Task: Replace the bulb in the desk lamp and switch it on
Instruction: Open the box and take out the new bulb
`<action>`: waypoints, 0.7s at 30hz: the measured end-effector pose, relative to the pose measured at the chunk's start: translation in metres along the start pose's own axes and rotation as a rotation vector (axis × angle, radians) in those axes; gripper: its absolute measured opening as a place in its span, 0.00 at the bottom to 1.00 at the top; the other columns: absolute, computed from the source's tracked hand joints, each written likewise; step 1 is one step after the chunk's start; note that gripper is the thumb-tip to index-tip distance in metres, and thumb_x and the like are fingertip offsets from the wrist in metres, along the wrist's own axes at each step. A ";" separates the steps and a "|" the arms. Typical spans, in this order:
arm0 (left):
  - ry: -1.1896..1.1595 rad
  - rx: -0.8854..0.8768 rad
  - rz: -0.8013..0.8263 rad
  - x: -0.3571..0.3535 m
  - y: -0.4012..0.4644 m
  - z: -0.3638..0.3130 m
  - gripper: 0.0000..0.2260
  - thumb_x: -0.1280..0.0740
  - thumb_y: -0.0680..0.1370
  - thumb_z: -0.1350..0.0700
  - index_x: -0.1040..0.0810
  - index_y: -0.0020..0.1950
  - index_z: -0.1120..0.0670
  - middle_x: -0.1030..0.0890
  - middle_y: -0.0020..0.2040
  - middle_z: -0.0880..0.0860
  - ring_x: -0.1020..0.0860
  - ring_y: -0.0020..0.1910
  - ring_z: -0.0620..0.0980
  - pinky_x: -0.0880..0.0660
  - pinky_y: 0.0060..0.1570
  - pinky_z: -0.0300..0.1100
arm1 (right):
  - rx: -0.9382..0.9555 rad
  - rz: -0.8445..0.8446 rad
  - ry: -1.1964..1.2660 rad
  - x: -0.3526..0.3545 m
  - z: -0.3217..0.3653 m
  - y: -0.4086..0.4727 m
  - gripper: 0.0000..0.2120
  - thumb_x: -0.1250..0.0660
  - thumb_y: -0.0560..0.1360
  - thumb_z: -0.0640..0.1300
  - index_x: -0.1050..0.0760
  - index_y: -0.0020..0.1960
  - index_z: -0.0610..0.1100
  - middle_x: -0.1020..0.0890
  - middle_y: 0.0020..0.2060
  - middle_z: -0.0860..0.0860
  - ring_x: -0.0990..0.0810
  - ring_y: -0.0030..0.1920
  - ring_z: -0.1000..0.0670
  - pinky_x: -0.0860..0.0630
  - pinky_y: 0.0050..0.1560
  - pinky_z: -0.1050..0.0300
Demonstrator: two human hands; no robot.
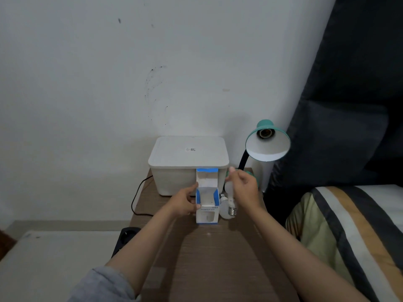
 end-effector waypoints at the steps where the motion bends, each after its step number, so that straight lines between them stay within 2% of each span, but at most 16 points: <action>1: 0.001 -0.005 -0.010 0.000 0.000 0.001 0.35 0.31 0.75 0.61 0.45 0.76 0.47 0.24 0.43 0.51 0.24 0.39 0.44 0.26 0.36 0.35 | -0.012 -0.003 -0.078 0.000 -0.001 -0.002 0.17 0.35 0.76 0.51 0.26 0.31 0.45 0.23 0.26 0.55 0.26 0.30 0.59 0.30 0.34 0.66; 3: 0.005 -0.026 -0.038 -0.001 0.000 0.003 0.33 0.31 0.75 0.60 0.43 0.75 0.47 0.22 0.46 0.54 0.24 0.41 0.45 0.25 0.37 0.35 | -0.034 -0.005 -0.215 -0.001 -0.007 -0.003 0.12 0.32 0.74 0.52 0.24 0.37 0.45 0.20 0.31 0.53 0.23 0.34 0.56 0.29 0.35 0.62; 5: 0.023 -0.058 -0.075 -0.003 -0.002 0.004 0.30 0.31 0.75 0.60 0.39 0.74 0.49 0.21 0.46 0.54 0.23 0.42 0.44 0.25 0.38 0.35 | -0.098 0.019 -0.247 -0.002 -0.012 -0.003 0.07 0.30 0.72 0.50 0.23 0.46 0.48 0.19 0.33 0.49 0.22 0.33 0.53 0.28 0.34 0.60; 7: 0.028 -0.080 -0.113 -0.006 -0.006 0.003 0.27 0.32 0.75 0.61 0.35 0.72 0.52 0.22 0.45 0.50 0.24 0.41 0.43 0.24 0.34 0.32 | -0.119 0.061 -0.255 -0.005 -0.016 -0.005 0.12 0.29 0.72 0.49 0.24 0.55 0.50 0.21 0.30 0.50 0.23 0.31 0.54 0.28 0.32 0.64; 9: 0.022 -0.090 -0.150 -0.008 -0.009 0.003 0.25 0.32 0.76 0.62 0.33 0.71 0.54 0.22 0.47 0.49 0.25 0.40 0.41 0.25 0.32 0.27 | -0.108 0.089 -0.257 -0.007 -0.017 -0.007 0.17 0.29 0.72 0.48 0.25 0.60 0.50 0.20 0.32 0.52 0.22 0.34 0.56 0.30 0.32 0.68; 13: 0.017 -0.107 -0.231 -0.009 -0.008 0.008 0.23 0.30 0.74 0.61 0.29 0.68 0.55 0.20 0.52 0.53 0.25 0.40 0.41 0.28 0.31 0.24 | -0.045 0.150 -0.352 -0.014 -0.019 -0.010 0.14 0.29 0.72 0.48 0.20 0.56 0.47 0.18 0.38 0.55 0.21 0.40 0.60 0.29 0.37 0.71; 16: 0.010 -0.119 -0.277 -0.010 -0.010 0.011 0.20 0.29 0.74 0.60 0.25 0.65 0.56 0.20 0.48 0.51 0.25 0.38 0.40 0.28 0.29 0.25 | -0.003 0.178 -0.437 -0.018 -0.021 -0.014 0.10 0.28 0.71 0.47 0.17 0.51 0.48 0.17 0.41 0.56 0.22 0.41 0.60 0.27 0.42 0.69; 19: -0.001 -0.131 -0.303 -0.013 -0.012 0.011 0.18 0.30 0.75 0.60 0.26 0.64 0.56 0.23 0.46 0.48 0.25 0.41 0.41 0.28 0.30 0.30 | 0.033 0.187 -0.498 -0.019 -0.023 -0.019 0.12 0.28 0.70 0.47 0.18 0.52 0.47 0.16 0.47 0.53 0.22 0.44 0.60 0.31 0.42 0.74; 21: -0.003 -0.129 -0.329 -0.015 -0.013 0.012 0.17 0.30 0.75 0.60 0.26 0.63 0.57 0.23 0.47 0.48 0.26 0.42 0.41 0.28 0.30 0.30 | 0.056 0.198 -0.541 -0.018 -0.023 -0.022 0.13 0.27 0.71 0.47 0.19 0.54 0.45 0.16 0.50 0.52 0.23 0.46 0.59 0.31 0.45 0.71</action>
Point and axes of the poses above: each hand's wrist, its own y-axis towards the middle knuckle, its own x-axis out of the back of the hand, z = x × y, the point moved 3 cm from there along y, towards the middle knuckle
